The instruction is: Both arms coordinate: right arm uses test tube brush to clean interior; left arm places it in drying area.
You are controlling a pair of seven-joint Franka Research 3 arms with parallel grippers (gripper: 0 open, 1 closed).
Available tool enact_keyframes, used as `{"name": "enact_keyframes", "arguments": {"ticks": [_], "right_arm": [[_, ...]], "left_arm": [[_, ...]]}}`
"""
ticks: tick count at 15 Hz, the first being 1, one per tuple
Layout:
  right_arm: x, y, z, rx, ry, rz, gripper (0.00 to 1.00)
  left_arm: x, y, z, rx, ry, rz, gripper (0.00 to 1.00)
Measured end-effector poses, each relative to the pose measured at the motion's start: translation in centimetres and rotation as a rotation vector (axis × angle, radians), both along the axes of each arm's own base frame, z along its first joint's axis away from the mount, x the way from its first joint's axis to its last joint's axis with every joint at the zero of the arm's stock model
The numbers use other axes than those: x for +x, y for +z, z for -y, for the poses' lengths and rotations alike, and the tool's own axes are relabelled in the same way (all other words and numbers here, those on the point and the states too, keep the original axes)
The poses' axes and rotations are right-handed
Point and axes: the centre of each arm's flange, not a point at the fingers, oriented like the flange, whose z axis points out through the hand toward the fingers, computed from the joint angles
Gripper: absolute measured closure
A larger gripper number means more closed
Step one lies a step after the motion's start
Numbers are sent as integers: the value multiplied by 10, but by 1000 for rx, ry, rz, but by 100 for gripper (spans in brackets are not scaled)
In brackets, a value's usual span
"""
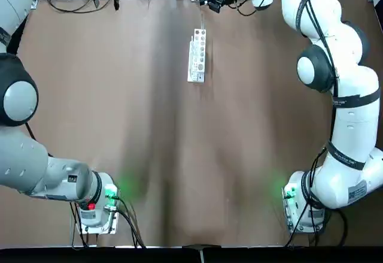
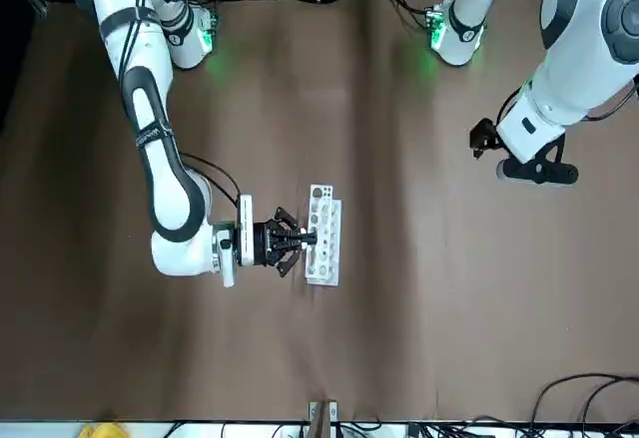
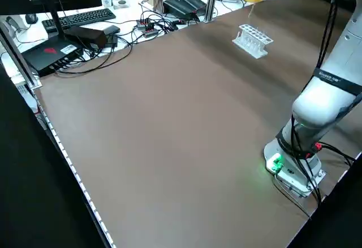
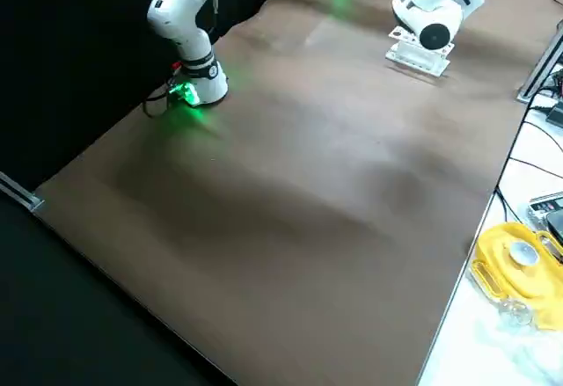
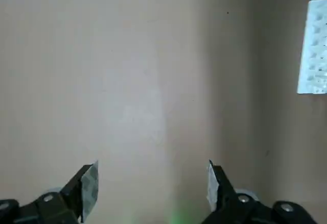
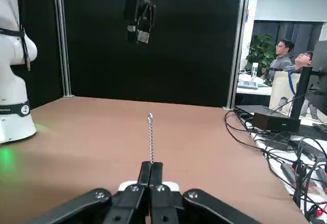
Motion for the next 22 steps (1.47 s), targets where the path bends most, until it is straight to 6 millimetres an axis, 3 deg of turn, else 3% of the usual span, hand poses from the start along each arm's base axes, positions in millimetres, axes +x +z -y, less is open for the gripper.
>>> {"name": "enact_keyframes", "arguments": {"ticks": [16,22], "right_arm": [[3,-36,5,-35,-35,-33,98],[4,-35,5,-32,-37,-30,98]], "left_arm": [[2,-6,3,1,-5,-11,0],[1,-6,4,1,-6,-11,0]]}}
